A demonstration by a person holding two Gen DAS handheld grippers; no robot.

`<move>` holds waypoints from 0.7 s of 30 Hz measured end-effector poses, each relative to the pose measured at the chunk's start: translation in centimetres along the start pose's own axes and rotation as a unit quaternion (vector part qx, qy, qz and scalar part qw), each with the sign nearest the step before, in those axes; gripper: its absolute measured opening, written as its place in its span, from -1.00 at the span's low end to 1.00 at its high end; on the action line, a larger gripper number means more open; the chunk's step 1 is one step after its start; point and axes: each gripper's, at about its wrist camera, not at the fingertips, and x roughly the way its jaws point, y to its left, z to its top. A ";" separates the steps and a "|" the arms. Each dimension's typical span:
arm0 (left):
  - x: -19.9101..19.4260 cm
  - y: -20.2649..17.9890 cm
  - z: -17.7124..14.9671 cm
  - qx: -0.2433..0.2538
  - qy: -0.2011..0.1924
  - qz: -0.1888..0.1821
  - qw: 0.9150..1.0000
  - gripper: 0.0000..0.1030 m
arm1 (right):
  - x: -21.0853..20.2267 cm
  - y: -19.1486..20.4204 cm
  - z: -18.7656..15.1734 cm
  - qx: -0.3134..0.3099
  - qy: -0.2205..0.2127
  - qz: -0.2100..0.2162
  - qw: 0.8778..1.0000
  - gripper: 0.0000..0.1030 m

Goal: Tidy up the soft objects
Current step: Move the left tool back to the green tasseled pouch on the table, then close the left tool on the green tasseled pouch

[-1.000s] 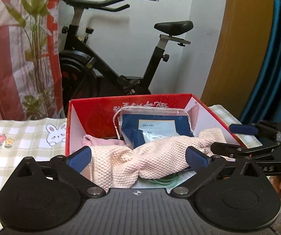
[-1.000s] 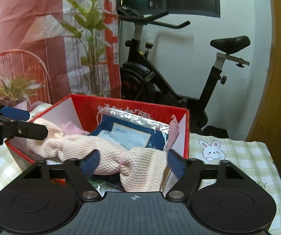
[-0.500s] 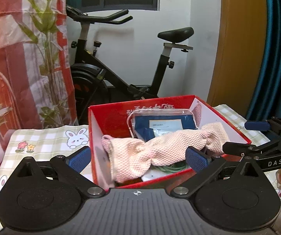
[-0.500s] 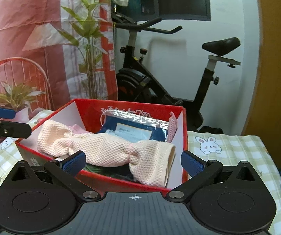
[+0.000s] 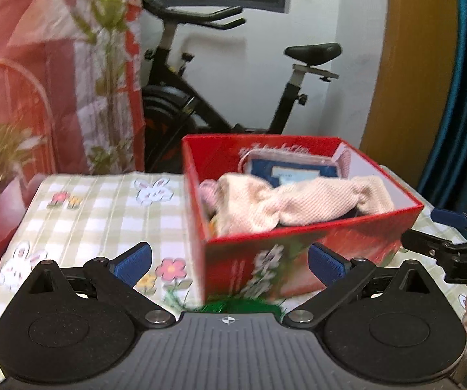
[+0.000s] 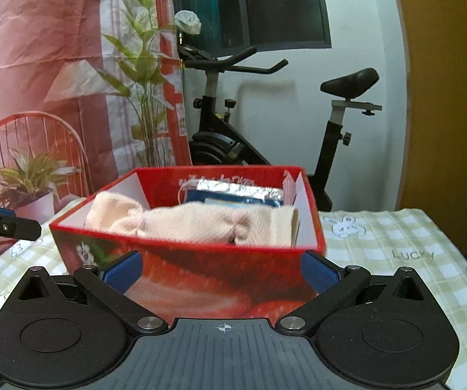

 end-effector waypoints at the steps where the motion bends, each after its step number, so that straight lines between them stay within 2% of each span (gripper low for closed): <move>1: 0.1 0.4 -0.5 -0.008 0.004 0.002 1.000 1.00 | 0.0 0.1 -0.5 0.001 0.001 0.000 1.000 0.99; 8: 2.1 2.6 -3.5 -0.036 0.041 -0.003 0.999 1.00 | 1.3 1.3 -3.6 0.000 0.028 0.009 1.000 0.99; 12: 3.2 3.3 -4.6 -0.055 0.047 0.004 0.997 0.97 | 2.4 1.9 -5.1 0.002 0.050 0.014 0.999 0.99; 17: 4.8 3.3 -5.3 -0.083 0.060 -0.018 0.995 0.69 | 3.1 1.8 -6.1 0.008 0.069 0.017 0.997 0.99; 21: 5.4 2.6 -5.7 -0.078 0.065 -0.023 0.995 0.66 | 3.4 1.6 -6.8 0.007 0.078 0.015 0.997 0.99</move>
